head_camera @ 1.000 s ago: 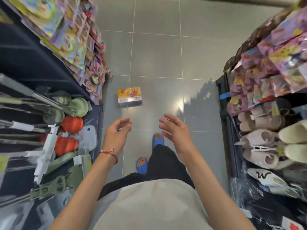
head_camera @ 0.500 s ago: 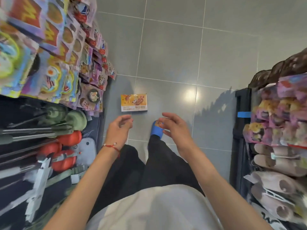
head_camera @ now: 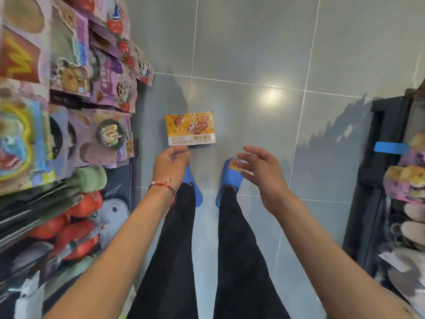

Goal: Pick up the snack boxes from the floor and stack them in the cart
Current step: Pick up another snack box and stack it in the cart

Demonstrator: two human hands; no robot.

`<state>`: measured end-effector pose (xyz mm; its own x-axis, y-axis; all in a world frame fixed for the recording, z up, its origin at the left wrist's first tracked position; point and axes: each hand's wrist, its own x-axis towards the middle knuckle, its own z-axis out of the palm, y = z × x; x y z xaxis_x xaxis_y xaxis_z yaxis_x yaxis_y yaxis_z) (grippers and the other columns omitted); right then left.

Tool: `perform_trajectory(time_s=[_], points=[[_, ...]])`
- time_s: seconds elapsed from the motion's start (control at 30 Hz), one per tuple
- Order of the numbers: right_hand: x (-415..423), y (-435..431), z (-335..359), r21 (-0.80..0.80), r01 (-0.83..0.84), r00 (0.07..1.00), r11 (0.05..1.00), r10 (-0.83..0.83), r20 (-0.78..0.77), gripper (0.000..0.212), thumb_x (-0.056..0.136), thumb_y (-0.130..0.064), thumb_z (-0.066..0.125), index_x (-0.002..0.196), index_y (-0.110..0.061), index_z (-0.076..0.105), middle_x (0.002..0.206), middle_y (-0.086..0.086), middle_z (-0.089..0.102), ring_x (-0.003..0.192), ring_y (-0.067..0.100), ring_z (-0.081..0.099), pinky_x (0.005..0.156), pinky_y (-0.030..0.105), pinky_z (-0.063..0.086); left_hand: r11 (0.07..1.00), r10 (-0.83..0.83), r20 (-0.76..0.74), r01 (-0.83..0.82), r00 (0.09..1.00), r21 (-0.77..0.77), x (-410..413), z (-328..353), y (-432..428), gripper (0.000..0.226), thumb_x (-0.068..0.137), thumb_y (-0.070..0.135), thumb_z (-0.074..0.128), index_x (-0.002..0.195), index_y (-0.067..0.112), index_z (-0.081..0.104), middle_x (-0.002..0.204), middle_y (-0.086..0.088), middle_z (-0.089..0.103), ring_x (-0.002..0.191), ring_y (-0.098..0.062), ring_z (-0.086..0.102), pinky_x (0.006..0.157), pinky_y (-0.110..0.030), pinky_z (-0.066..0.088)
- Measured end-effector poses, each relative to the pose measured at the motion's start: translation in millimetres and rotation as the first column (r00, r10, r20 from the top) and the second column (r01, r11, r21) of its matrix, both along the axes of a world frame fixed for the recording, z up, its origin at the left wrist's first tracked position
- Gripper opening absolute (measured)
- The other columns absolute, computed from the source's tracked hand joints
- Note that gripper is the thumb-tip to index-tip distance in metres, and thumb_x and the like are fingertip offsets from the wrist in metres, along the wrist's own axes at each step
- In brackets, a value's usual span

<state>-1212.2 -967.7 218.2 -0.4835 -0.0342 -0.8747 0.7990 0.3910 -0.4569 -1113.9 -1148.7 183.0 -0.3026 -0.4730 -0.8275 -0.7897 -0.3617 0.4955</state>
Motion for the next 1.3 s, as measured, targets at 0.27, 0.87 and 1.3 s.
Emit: perform_trajectory(time_s=[0.27, 0.87, 1.3], points=[[3.0, -26.0, -144.7, 0.08, -0.088, 0.994, 0.993, 0.083, 0.066, 0.027, 0.101, -0.014, 0.06, 0.127, -0.016, 0.065, 0.116, 0.006, 0.072, 0.09, 0.012, 0.069, 0.09, 0.032, 0.055, 0.995, -0.031, 0.151, 0.045, 0.988, -0.094, -4.5, -144.5, -33.0, 0.025, 0.095, 0.006, 0.058, 0.119, 0.009, 0.066, 0.084, 0.001, 0.062, 0.053, 0.003, 0.057, 0.045, -0.001, 0.037], [-42.7, -76.3, -414.8, 0.2, -0.362, 0.929, 0.91, 0.371, -0.005, 0.057, 0.101, -0.03, 0.061, 0.153, -0.016, 0.045, 0.148, 0.007, 0.053, 0.132, 0.022, 0.054, 0.1, 0.029, 0.039, 0.994, 0.064, 0.197, -0.045, 0.978, -0.102, -17.3, -403.6, -93.8, 0.064, 0.084, 0.04, 0.075, 0.136, 0.013, 0.049, 0.133, -0.004, 0.059, 0.121, -0.024, 0.058, 0.086, -0.029, 0.043], [-29.2, -91.9, -439.1, 0.07, -0.212, 0.977, 0.975, 0.212, 0.009, 0.061, 0.067, -0.039, 0.07, 0.127, -0.029, 0.058, 0.11, -0.011, 0.073, 0.103, 0.015, 0.07, 0.098, 0.046, 0.056, 0.991, 0.081, 0.123, -0.066, 0.989, -0.118, -19.0, -423.3, -82.1, 0.056, 0.07, 0.027, 0.089, 0.117, 0.02, 0.061, 0.103, 0.005, 0.073, 0.088, -0.011, 0.07, 0.063, -0.02, 0.051]])
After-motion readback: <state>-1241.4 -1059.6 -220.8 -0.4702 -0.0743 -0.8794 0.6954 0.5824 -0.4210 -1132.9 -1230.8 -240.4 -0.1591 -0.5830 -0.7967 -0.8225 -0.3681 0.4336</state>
